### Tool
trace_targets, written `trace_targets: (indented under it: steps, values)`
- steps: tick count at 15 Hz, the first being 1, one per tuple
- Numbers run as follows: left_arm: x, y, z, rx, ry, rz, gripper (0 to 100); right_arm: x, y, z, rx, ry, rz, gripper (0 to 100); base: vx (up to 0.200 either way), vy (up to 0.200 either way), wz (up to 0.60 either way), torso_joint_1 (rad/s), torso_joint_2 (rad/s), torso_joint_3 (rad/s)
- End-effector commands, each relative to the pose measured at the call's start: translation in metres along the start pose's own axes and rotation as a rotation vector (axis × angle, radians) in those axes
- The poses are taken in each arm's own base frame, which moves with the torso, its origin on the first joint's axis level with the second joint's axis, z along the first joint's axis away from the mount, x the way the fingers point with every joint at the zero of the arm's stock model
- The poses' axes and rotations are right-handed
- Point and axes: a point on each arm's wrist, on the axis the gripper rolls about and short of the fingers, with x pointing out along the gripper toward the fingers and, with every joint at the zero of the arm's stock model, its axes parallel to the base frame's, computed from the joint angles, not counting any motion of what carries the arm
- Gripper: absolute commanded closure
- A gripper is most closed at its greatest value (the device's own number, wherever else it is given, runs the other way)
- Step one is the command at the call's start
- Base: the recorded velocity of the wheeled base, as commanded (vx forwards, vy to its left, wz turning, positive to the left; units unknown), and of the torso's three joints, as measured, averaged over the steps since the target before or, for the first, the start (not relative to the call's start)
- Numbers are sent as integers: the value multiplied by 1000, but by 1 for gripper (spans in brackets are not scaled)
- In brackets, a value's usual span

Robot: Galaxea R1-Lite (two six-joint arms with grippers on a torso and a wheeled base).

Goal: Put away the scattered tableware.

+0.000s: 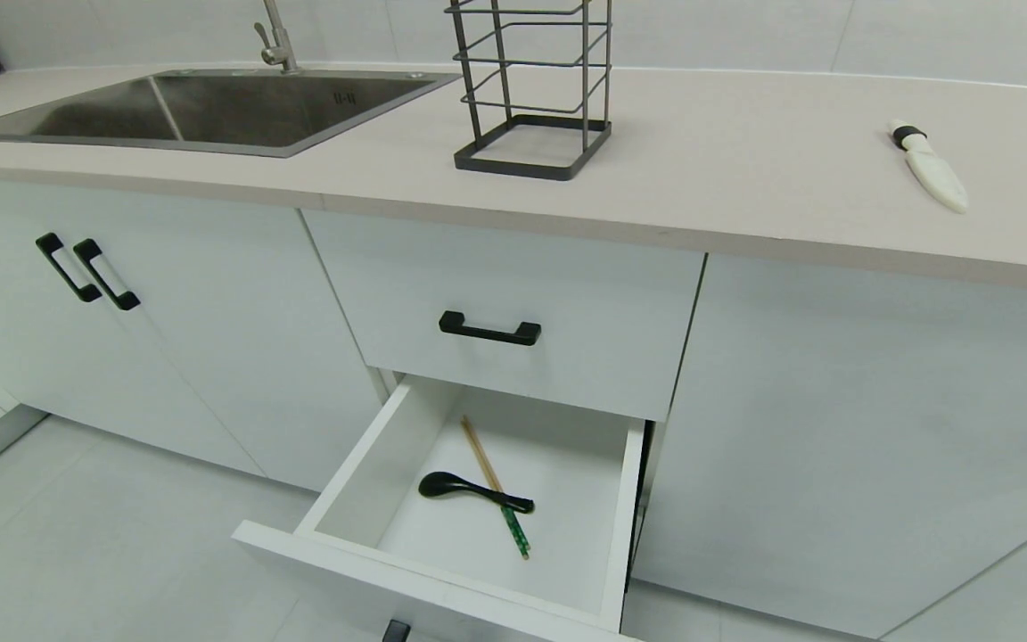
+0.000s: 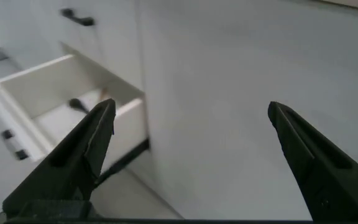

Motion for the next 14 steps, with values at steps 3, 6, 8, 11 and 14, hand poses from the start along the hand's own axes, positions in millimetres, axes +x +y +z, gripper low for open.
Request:
trace_targets:
  steps: [3, 6, 8, 11, 14]
  values:
    - [0, 0, 0, -1, 0, 1, 0, -50, 25, -46, -37, -1, -93, 0, 0, 0, 0, 0, 0, 0]
    - [0, 0, 0, 18, 0, -4, 0, -53, 21, -66, 29, 212, -365, 0, 0, 0, 0, 0, 0, 0]
    - [0, -2, 2, 80, -19, -106, 0, -56, 20, -73, 86, 274, -474, 0, 0, 0, 0, 0, 0, 0]
    - [-8, -7, 62, -20, -175, -281, 0, -56, 20, -73, 113, 270, -469, 0, 0, 0, 0, 0, 0, 0]
    - [13, -11, 82, -98, 76, -427, 0, -55, 20, -73, 117, 269, -454, 0, 0, 0, 0, 0, 0, 0]
